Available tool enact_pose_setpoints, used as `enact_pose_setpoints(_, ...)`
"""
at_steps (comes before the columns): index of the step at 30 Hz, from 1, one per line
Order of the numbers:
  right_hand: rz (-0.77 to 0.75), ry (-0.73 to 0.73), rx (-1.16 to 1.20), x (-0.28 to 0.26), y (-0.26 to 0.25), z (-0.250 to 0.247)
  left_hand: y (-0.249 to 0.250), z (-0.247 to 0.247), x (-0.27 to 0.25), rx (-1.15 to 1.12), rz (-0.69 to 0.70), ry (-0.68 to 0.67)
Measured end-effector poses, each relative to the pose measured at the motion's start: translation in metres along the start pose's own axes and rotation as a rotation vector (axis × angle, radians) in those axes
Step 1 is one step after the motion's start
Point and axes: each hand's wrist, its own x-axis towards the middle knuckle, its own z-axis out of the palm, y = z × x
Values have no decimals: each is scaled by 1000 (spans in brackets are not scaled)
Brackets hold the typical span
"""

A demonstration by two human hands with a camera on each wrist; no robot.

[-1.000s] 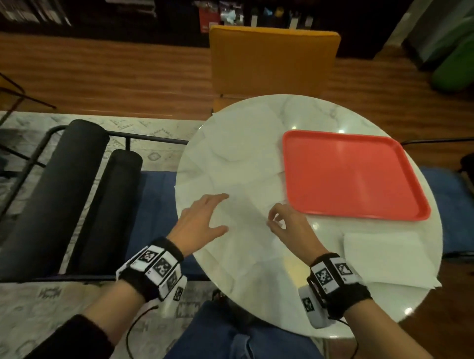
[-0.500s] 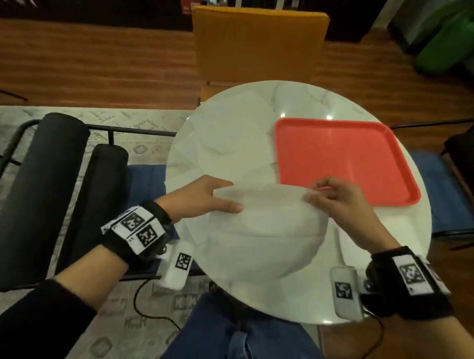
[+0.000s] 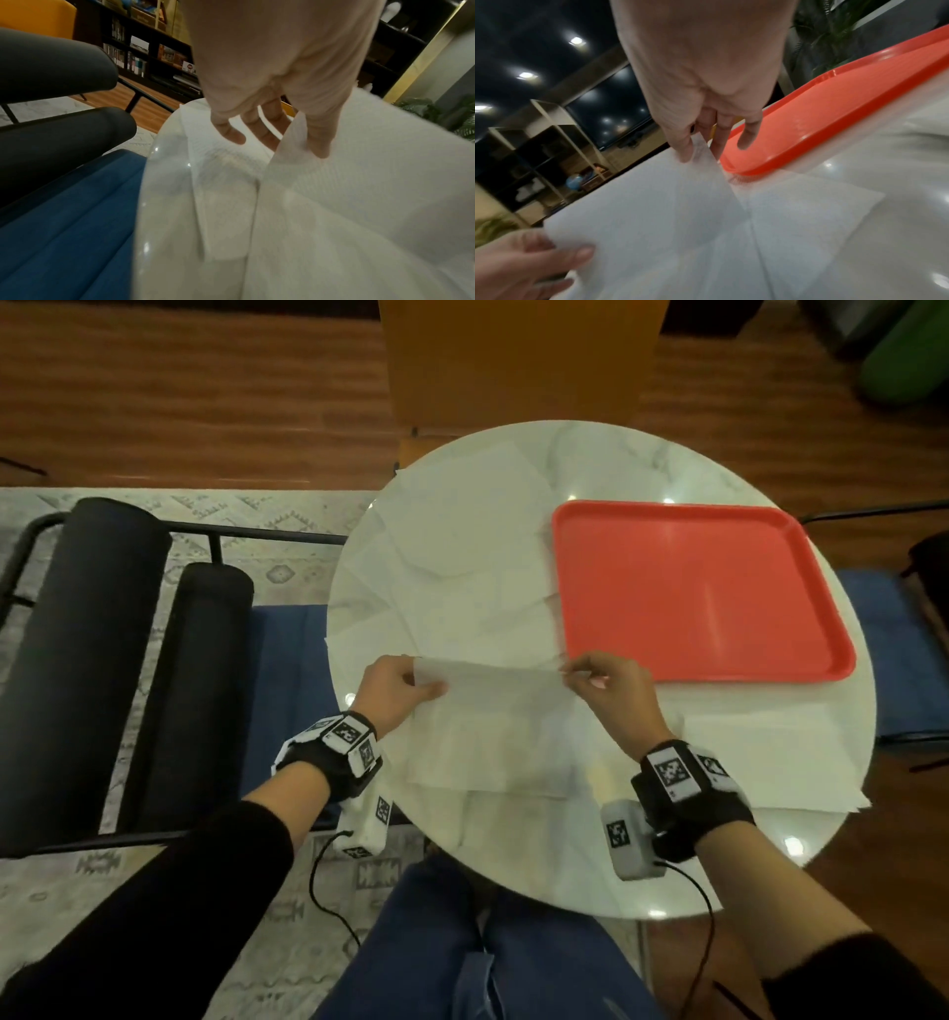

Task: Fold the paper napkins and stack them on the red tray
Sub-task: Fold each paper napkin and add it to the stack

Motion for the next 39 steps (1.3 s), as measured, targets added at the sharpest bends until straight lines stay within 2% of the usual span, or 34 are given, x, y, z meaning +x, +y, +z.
enact_pose_setpoints(3,-186,7,-88,-33,6,1,-19,1,-12,12,62,35)
enact_pose_setpoints(5,-263,-26,-223,-51,20,6,-32,2,-20,156,164,0)
enact_pose_setpoints(8,-214,-118,-316,-70,39,18,-48,8,-30,457,266,-48)
enact_pose_setpoints(12,-182,-250,-406,-84,51,29,-53,12,-40,511,294,31)
enact_pose_setpoints(14,-140,-207,-422,-82,51,26,-47,11,-46,460,300,103)
enact_pose_setpoints(16,-92,-93,-371,-77,43,26,-37,15,-49,399,332,162)
enact_pose_setpoints(18,-90,-14,-329,-66,27,38,-26,28,-50,418,386,124)
enact_pose_setpoints(19,-88,-47,-341,-61,17,47,-21,37,-50,480,393,61)
enact_pose_setpoints(21,-88,-229,-405,-54,0,71,-15,59,-49,672,348,-99)
enact_pose_setpoints(23,-85,-396,-470,-52,-7,93,-18,76,-48,851,298,-187)
enact_pose_setpoints(26,-31,-464,-559,-52,4,110,-39,80,-42,941,253,-218)
enact_pose_setpoints(30,-7,-384,-692,-56,25,94,-47,76,-43,914,281,-172)
enact_pose_setpoints(35,188,-333,-704,-64,49,58,-45,75,-44,942,241,-216)
enact_pose_setpoints(39,271,-293,-710,-62,48,50,-46,76,-42,919,234,-219)
